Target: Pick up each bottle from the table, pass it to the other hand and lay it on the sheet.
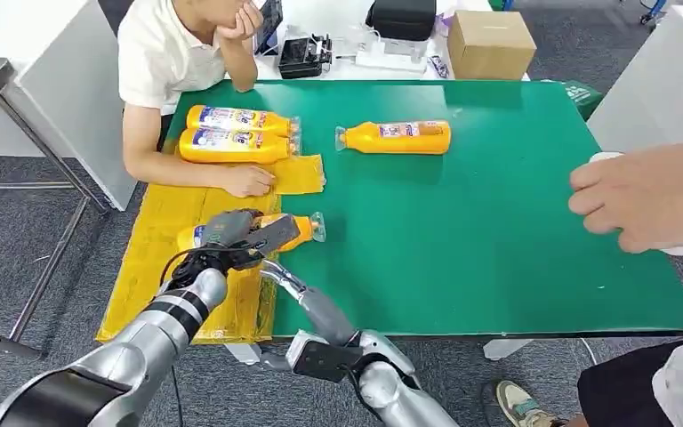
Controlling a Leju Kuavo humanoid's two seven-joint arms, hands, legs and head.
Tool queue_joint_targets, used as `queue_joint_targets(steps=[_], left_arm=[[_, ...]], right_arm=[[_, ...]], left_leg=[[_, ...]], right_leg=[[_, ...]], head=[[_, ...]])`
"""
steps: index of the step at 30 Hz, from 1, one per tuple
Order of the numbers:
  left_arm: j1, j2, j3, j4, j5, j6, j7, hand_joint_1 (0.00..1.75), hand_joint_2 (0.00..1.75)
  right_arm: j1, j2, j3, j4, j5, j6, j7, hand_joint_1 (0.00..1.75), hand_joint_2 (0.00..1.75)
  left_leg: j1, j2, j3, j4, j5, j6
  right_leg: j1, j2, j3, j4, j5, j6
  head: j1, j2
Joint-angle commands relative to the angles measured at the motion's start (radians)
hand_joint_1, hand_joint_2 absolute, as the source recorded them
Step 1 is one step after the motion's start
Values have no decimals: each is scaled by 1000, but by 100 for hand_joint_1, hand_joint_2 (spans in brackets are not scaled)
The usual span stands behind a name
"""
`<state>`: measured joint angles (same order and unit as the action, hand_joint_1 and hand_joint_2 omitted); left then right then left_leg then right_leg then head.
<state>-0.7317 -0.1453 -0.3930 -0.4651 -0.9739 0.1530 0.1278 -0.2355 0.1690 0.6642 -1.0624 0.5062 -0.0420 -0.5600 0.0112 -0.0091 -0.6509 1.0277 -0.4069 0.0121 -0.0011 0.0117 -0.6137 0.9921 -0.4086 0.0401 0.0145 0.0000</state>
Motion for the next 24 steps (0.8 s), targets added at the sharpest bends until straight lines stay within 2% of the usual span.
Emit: queue_joint_targets(steps=[1,3,4,5,6,7,24], left_arm=[[-46,-13,53,152,11,-37,-6,175,175],[-49,-13,61,156,18,-47,-1,175,175],[-49,-13,63,157,17,-45,2,148,175],[-52,-16,75,162,28,-52,9,65,175],[-55,-18,90,166,43,-64,12,9,175],[-55,-19,97,167,49,-66,14,0,175],[-54,-24,126,157,68,-17,6,0,175]], right_arm=[[-46,-14,48,90,-16,-7,-2,0,175],[-47,-15,48,85,-19,-8,-3,0,175],[-47,-16,50,84,-19,-6,-3,0,175],[-48,-15,51,85,-20,-5,-3,0,175],[-50,-13,53,89,-22,-4,-3,0,175],[-51,-13,53,92,-23,-3,-3,0,175],[-48,-8,54,103,-28,-22,-6,0,175]], left_leg=[[-1,3,7,-2,-1,0],[-1,2,6,-1,-1,0],[-1,3,7,-2,-1,0],[-1,3,6,-1,-1,0],[-1,3,8,-2,-1,0],[-1,3,9,-2,-2,0],[-1,2,5,-1,-1,0]], right_leg=[[-1,2,5,-1,0,0],[0,1,5,-1,0,0],[0,1,6,-1,-1,-1],[0,1,5,-1,0,0],[-1,1,7,-1,-1,0],[-1,2,8,-2,-1,-1],[0,1,5,-1,0,0]], head=[[0,0],[0,0],[0,0],[0,0],[0,0],[0,0],[0,0]])
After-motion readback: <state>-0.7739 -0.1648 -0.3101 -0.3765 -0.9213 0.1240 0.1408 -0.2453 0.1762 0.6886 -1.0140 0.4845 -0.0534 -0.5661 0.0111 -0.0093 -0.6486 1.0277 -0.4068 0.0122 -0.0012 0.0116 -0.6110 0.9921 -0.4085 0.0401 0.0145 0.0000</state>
